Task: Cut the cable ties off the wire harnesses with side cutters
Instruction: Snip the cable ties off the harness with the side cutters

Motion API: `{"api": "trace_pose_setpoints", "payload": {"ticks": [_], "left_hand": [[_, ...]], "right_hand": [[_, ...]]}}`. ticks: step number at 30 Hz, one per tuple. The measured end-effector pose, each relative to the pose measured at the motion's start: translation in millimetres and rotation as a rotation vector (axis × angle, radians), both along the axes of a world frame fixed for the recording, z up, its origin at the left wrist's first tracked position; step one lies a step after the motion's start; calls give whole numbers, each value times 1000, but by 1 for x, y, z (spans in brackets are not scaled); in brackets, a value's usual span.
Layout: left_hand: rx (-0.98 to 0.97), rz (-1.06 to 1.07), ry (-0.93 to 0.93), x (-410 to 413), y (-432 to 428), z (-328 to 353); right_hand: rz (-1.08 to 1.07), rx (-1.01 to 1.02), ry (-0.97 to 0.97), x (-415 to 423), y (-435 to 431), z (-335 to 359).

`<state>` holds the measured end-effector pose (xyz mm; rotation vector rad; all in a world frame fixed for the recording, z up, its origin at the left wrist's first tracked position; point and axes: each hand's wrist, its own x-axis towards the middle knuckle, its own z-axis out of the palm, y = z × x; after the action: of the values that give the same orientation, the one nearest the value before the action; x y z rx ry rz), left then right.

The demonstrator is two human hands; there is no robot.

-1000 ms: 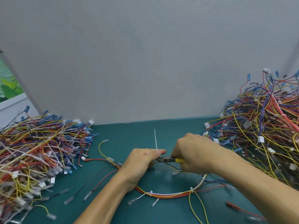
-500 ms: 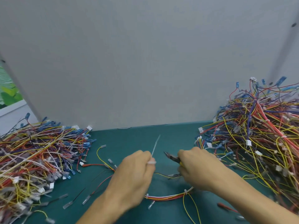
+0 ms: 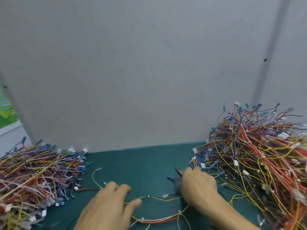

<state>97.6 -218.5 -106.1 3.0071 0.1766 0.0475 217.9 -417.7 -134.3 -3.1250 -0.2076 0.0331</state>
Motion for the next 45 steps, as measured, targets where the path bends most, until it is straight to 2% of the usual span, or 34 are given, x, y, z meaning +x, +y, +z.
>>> {"api": "trace_pose_setpoints", "payload": {"ticks": [3, 7, 10, 18, 21, 24, 28, 30, 32, 37, 41, 45], "left_hand": [[9, 242, -29, 28, 24, 6], [20, 430, 196, 52, 37, -17], [16, 496, 273, 64, 36, -30], [-203, 553, 122, 76, 22, -33], [-367, 565, -27, 71, 25, -27], [-543, 486, -295, 66, 33, -12], [-1049, 288, -535, 50, 32, 22], [-1233, 194, -595, 37, 25, 36], [-1351, 129, -632, 25, 15, 44], [-1670, 44, -576, 3, -10, 41], [-1748, 50, -577, 0, -17, 27], [-1785, 112, -617, 9, -21, 15]], "right_hand": [[-47, 14, -7, 7, -3, 1], [-100, -1, 40, 14, -7, -4], [-105, 17, 67, 17, -7, -9], [-212, 373, 69, 17, -14, -9], [-179, 547, 27, 15, -16, -7], [-80, 766, -57, 11, -17, 11], [86, 1003, -179, -1, -23, 47], [146, 1244, -116, -11, -28, 61], [218, 1469, -4, -22, -34, 68], [261, 1787, 214, -42, -43, 57], [163, 1980, 318, -46, -43, 41], [57, 2059, 288, -41, -44, 29]]}}
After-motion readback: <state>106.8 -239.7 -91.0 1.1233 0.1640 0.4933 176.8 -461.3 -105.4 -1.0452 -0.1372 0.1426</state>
